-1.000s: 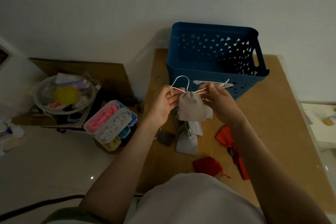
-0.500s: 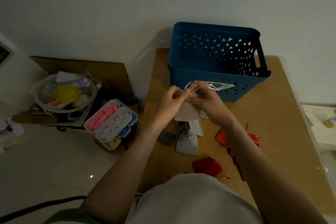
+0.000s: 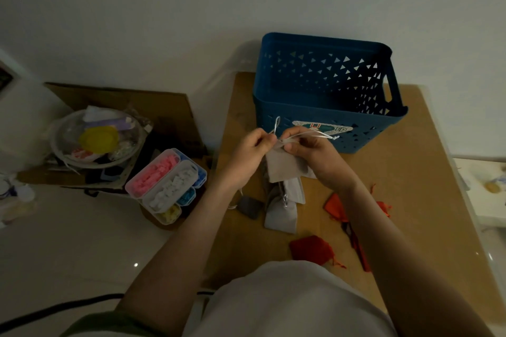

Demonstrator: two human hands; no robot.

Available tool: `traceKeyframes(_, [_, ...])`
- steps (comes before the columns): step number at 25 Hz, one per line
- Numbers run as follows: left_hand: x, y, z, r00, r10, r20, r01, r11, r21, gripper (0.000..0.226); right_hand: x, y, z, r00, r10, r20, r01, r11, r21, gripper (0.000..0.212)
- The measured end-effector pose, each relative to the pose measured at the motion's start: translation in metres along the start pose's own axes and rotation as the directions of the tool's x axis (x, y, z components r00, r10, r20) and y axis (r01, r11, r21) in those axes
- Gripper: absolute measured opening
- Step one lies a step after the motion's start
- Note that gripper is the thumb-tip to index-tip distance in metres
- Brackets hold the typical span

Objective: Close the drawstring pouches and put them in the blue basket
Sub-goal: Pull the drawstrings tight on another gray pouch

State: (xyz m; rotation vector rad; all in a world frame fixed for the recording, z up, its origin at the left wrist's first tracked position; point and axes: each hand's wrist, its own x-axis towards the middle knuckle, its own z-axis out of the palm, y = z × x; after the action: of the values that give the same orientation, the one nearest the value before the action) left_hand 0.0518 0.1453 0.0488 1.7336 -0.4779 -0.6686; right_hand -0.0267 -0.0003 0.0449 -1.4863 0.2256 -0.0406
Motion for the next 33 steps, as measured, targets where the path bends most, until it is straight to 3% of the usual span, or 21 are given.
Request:
traceKeyframes(1, [0.0,-0.001,-0.003,0.999,0.004,0.05,-0.003,1.0,-0.023,0.005,-0.001,0.0,-0.002,1.0,0.001,-0.004,-0.001,1.0,0.002,0.013])
traceKeyframes(3, [0.002,0.0,-0.011,0.994,0.054,0.092,-0.059,0.997,0.057,0.015,-0.002,0.0,-0.005,1.0,0.008,0.022,-0.008,1.0,-0.001,0.009])
traceKeyframes(6, [0.002,0.007,-0.017,0.977,0.212,0.03,-0.211,0.93,0.302,0.016,-0.002,-0.002,-0.001,0.996,0.054,0.077,-0.052,0.998,-0.033,0.01])
traceKeyframes(9, [0.001,0.007,-0.016,0.944,0.33,0.002,-0.303,0.862,0.406,0.013,0.001,-0.006,0.003,0.998,0.034,0.043,-0.027,0.989,-0.147,0.01])
traceKeyframes(14, [0.006,0.006,-0.022,0.967,0.248,-0.06,-0.209,0.906,0.368,0.005,0.001,-0.006,0.005,0.999,-0.027,-0.047,0.022,0.993,-0.112,0.008])
traceKeyframes(18, [0.004,0.011,-0.016,0.999,0.042,-0.029,-0.031,0.951,0.309,0.017,0.0,-0.002,0.003,0.998,-0.058,-0.03,0.053,0.989,-0.135,0.016])
traceKeyframes(22, [0.005,0.013,-0.004,0.986,0.08,-0.143,-0.036,0.958,0.285,0.022,0.0,-0.003,0.006,0.991,-0.134,0.012,0.133,0.96,-0.248,0.021])
traceKeyframes(24, [0.01,0.011,-0.005,0.975,0.007,-0.223,0.031,0.985,0.167,0.024,-0.001,-0.002,0.008,0.99,-0.142,0.015,0.141,0.953,-0.269,0.024])
traceKeyframes(27, [0.013,0.01,-0.009,0.96,-0.209,-0.184,0.176,0.967,-0.182,0.029,-0.002,0.006,0.0,0.995,-0.09,-0.032,0.081,0.971,-0.225,0.031])
traceKeyframes(30, [0.012,0.016,-0.016,0.921,-0.364,-0.141,0.236,0.806,-0.543,0.022,-0.005,0.013,-0.008,0.997,-0.035,-0.063,0.022,0.98,-0.195,0.034])
traceKeyframes(33, [0.007,0.02,-0.024,0.916,-0.398,-0.059,0.258,0.694,-0.672,0.022,-0.008,0.014,-0.01,0.999,-0.027,-0.039,0.022,0.992,-0.126,0.032])
